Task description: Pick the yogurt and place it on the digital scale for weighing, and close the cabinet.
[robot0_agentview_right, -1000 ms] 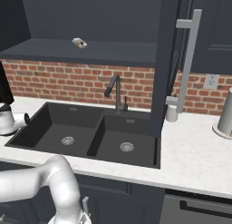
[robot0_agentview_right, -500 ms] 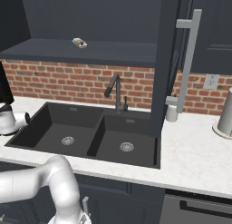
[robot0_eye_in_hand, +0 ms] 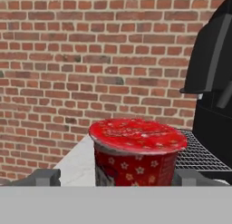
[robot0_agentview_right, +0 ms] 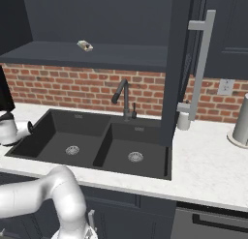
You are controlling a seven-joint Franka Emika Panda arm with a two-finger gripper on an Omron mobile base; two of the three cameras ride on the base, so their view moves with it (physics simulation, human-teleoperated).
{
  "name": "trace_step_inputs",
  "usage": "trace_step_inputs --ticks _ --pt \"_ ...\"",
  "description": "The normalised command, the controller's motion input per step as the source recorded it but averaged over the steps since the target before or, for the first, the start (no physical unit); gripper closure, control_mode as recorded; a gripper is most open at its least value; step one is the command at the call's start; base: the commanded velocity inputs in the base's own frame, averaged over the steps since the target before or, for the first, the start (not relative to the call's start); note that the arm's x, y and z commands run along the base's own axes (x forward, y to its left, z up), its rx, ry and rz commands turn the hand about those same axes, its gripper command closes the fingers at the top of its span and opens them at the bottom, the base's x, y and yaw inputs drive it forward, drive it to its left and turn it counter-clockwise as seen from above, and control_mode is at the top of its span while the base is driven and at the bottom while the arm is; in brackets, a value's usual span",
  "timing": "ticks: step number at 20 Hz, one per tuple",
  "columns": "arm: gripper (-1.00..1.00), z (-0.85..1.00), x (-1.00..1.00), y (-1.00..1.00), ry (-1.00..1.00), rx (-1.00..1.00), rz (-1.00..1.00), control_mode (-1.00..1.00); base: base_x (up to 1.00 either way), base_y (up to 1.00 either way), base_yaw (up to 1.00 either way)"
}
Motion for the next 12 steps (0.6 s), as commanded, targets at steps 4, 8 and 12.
trace_step_inputs --ticks 4,8,12 --pt "-1.00 0.00 -0.05 -0.30 0.00 0.02 0.00 -1.00 0.00 0.00 0.00" --pt "-1.00 0.00 -0.01 -0.34 0.00 0.02 0.00 -1.00 0.00 0.00 0.00" --pt "-1.00 0.00 -0.26 -0.29 -0.09 0.02 0.00 -1.00 0.00 0.00 0.00"
